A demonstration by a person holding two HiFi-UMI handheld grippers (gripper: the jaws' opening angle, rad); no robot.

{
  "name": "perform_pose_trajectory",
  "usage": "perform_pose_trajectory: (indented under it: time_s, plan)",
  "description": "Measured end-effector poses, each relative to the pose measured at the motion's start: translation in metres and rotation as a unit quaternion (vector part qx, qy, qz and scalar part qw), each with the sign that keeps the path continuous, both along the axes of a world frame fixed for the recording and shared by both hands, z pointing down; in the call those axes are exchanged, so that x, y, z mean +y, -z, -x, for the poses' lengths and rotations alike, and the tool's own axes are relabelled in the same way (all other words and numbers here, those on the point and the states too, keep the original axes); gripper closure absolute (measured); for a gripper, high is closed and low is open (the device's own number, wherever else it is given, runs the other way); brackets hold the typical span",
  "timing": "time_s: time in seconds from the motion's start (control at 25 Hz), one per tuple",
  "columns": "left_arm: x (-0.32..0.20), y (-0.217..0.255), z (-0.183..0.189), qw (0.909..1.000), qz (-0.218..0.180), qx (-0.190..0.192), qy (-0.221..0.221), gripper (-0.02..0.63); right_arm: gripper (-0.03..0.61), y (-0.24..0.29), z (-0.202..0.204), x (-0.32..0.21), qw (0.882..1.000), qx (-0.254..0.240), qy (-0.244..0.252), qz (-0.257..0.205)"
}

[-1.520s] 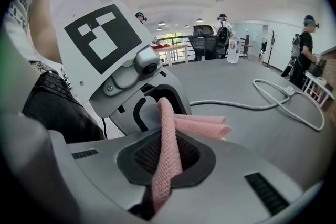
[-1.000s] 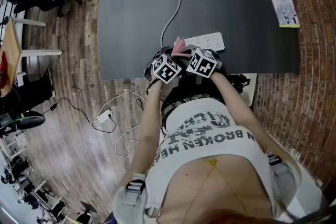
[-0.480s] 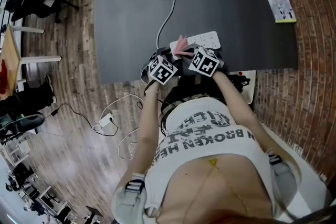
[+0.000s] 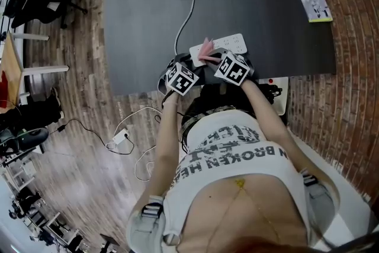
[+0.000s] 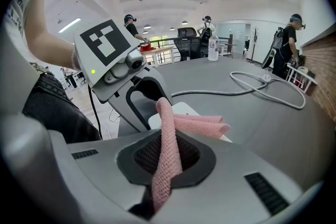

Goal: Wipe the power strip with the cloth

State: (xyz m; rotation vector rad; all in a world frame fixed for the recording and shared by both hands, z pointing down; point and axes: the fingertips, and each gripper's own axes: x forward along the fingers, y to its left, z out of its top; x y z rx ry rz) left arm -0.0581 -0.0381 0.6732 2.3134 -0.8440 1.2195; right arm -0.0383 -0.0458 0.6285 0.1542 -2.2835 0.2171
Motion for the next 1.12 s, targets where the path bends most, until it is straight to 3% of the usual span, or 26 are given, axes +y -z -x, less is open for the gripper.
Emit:
perform_pose_trajectory:
  time_s: [1.12]
  plan:
    - [0.000, -0.001, 0.000, 1.0000, 0.002, -0.001, 0.000, 0.348, 0.561, -0.002, -0.042, -0.017, 0.997, 0.003, -0.076, -0.005]
